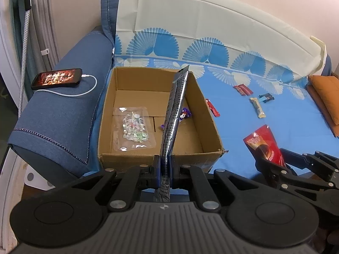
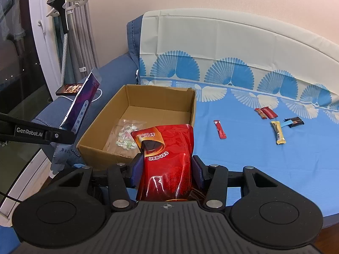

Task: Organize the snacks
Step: 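Carry the stick pack with left tool while right tool carries the red pouch to the box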

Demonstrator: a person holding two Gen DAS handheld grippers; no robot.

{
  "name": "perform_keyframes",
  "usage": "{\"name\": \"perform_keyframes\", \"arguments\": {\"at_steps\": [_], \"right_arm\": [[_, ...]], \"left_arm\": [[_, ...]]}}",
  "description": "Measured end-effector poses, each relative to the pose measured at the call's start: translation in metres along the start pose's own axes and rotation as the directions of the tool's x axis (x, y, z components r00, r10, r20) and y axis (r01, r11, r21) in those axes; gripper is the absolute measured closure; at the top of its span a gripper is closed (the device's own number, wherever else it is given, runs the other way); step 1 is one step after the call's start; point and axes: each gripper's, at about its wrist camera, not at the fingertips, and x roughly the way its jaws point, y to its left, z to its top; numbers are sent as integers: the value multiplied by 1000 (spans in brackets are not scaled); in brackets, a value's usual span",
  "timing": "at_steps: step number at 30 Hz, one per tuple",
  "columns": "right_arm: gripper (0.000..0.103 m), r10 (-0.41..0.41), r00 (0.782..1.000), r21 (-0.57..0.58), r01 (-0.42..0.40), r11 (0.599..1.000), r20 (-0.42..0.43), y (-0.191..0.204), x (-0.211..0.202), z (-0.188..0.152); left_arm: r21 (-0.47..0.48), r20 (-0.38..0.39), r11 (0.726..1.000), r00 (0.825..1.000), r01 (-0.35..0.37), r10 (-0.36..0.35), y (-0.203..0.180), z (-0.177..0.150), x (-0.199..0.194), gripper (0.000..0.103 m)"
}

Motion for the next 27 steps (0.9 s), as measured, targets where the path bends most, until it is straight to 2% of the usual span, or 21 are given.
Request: {"name": "perform_keyframes", "arguments": {"at_steps": [16, 27], "right_arm": [[52, -1, 999, 11, 2, 1000, -50, -2, 26, 6], [52, 8, 999, 7, -8, 1000, -40, -3, 56, 32]], "left_arm": [[-10, -35, 999, 999, -41, 41, 8, 21, 29, 95], [-4, -31, 996, 996, -85, 85, 19, 53, 56, 95]]}}
